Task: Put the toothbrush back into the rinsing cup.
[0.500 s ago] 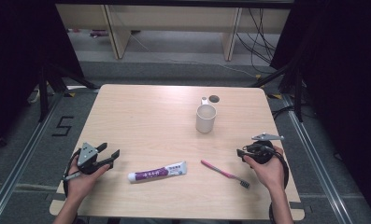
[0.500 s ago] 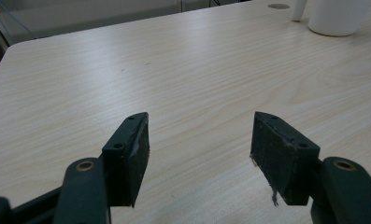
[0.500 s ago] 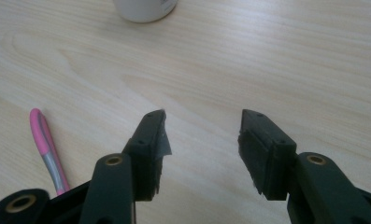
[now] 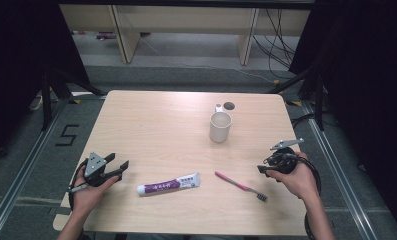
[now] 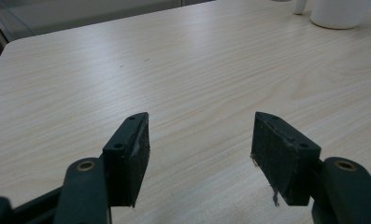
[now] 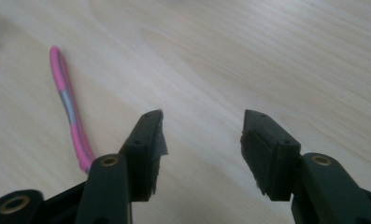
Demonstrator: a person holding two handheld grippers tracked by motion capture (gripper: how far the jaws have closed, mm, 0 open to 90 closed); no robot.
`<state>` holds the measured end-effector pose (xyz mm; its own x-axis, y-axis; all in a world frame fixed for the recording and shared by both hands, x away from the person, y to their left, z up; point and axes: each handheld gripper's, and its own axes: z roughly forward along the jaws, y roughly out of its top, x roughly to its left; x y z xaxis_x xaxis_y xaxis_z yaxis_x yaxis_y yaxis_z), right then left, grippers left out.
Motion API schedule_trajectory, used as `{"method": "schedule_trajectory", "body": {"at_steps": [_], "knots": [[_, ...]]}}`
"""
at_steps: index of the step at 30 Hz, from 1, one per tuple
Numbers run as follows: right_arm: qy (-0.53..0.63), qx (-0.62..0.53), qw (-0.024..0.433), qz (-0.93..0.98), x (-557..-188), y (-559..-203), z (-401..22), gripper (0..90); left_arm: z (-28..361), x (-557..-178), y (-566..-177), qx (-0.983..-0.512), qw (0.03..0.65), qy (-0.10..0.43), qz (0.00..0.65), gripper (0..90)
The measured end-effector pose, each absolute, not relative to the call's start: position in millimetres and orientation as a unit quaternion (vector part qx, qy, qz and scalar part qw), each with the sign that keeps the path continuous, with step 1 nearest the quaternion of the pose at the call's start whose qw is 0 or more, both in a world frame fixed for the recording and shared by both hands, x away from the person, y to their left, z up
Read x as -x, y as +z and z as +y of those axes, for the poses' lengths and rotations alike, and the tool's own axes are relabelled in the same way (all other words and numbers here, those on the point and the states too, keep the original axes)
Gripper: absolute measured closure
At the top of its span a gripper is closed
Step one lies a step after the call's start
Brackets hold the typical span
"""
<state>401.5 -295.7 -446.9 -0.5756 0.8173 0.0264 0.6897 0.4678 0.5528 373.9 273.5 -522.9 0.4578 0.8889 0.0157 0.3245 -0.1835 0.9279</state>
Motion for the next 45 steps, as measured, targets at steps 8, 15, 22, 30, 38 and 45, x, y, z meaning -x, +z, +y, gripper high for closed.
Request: {"method": "schedule_trajectory", "body": {"at_steps": [8, 15, 22, 30, 38, 45], "knots": [[0.198, -0.382, 0.084, 0.899, -400.6, -435.4, -287.0, 61.9, 271.7, -374.1, -522.8, -0.718, 0.468, 0.296, 0.422, 36.9], [0.123, -0.285, 0.036, 0.95, -404.2, -439.4, -260.4, 68.7, 271.1, -374.3, -522.8, -0.719, 0.468, 0.294, 0.421, 36.9], [0.083, -0.221, 0.011, 0.972, -406.7, -448.7, -220.3, 70.9, 271.4, -374.2, -522.8, -0.719, 0.471, 0.291, 0.421, 36.8], [0.03, -0.204, 0.004, 0.978, -411.7, -462.1, -206.6, 71.4, 271.1, -374.1, -522.7, -0.721, 0.469, 0.29, 0.419, 36.7], [0.002, -0.202, -0.009, 0.979, -412.8, -469.0, -193.6, 72.9, 271.1, -373.9, -522.7, -0.72, 0.47, 0.29, 0.42, 36.7], [-0.022, -0.188, -0.011, 0.982, -415.4, -472.8, -188.4, 76.0, 270.9, -373.9, -523.2, -0.717, 0.474, 0.289, 0.421, 36.6]]}}
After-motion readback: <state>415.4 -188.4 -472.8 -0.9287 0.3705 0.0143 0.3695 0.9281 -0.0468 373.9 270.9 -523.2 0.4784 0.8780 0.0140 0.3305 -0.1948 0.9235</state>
